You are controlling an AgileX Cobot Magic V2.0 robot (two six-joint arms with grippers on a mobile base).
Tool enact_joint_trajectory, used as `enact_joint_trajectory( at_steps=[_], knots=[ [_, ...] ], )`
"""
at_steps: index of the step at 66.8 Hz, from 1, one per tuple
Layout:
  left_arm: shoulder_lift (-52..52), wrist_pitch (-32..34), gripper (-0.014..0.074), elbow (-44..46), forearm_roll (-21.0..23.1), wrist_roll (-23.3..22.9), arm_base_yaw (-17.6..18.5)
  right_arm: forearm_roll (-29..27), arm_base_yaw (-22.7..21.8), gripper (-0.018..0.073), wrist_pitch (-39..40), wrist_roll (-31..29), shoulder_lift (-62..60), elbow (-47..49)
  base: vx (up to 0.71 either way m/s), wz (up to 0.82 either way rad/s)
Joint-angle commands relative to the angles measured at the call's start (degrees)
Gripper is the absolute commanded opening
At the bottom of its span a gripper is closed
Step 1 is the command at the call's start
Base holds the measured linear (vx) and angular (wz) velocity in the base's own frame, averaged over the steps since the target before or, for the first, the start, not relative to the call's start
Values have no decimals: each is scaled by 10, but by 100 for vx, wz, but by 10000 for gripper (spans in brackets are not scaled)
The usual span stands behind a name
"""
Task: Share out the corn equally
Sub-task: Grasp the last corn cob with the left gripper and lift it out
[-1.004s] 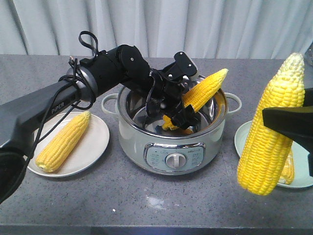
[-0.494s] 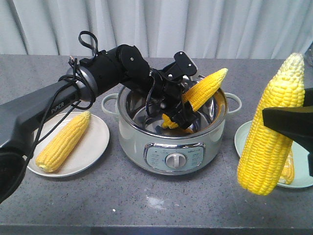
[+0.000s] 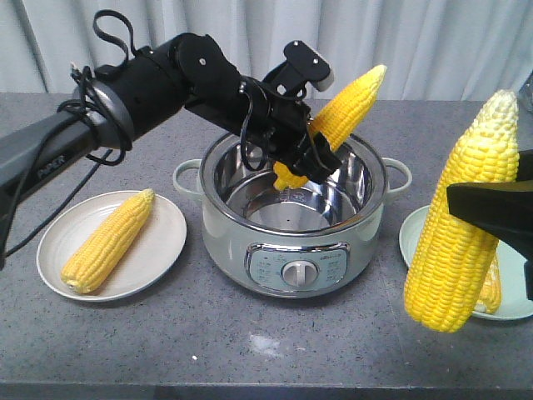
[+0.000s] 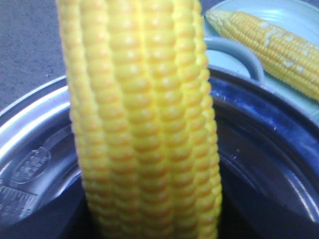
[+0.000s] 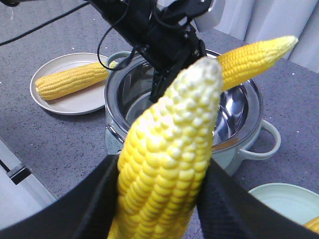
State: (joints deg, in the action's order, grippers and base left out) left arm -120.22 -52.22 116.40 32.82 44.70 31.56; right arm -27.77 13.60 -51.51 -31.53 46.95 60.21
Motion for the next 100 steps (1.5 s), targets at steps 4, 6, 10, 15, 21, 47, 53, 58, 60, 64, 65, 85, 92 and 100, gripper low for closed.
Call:
enact_joint_trajectory(
  at_steps=[4, 6, 10, 15, 21, 47, 53, 58, 60, 64, 65, 85, 92, 100],
  knots=[
    [79, 8, 272, 13, -28, -63, 1, -13, -1, 112, 37, -3, -2, 14, 0, 0],
    [88, -1, 272, 8, -39, -75, 0, -13, -1, 112, 37, -3, -2, 14, 0, 0],
    [110, -9, 272, -8, -52, -87, -3, -13, -1, 112, 37, -3, -2, 14, 0, 0],
    [145, -3, 272, -42, -50, -91, -11, -13, -1, 112, 37, -3, -2, 14, 0, 0],
    [187, 29, 272, -98, -52, -93, -20, -13, -1, 112, 37, -3, -2, 14, 0, 0],
    [392, 137, 272, -341, -54, -86, -38, -13, -1, 112, 37, -3, -2, 14, 0, 0],
    [434, 151, 272, -385, -57, -86, -38, -13, -1, 112, 37, -3, -2, 14, 0, 0],
    [471, 155, 272, -416, -57, -86, -38, -13, -1, 112, 37, -3, -2, 14, 0, 0],
    [484, 155, 272, -430, -57, -86, -38, -13, -1, 112, 37, -3, -2, 14, 0, 0],
    [513, 155, 272, -453, -57, -86, -38, -13, -1, 112, 37, -3, -2, 14, 0, 0],
    [519, 155, 272, -458, -57, -86, -38, -13, -1, 112, 37, -3, -2, 14, 0, 0],
    [652, 165, 272, -572, -56, -89, -38, -13, -1, 112, 37, -3, -2, 14, 0, 0],
    [694, 165, 272, -613, -51, -89, -38, -13, -1, 112, 37, -3, -2, 14, 0, 0],
    [737, 166, 272, -656, -51, -89, -38, -13, -1, 112, 37, -3, -2, 14, 0, 0]
  ],
)
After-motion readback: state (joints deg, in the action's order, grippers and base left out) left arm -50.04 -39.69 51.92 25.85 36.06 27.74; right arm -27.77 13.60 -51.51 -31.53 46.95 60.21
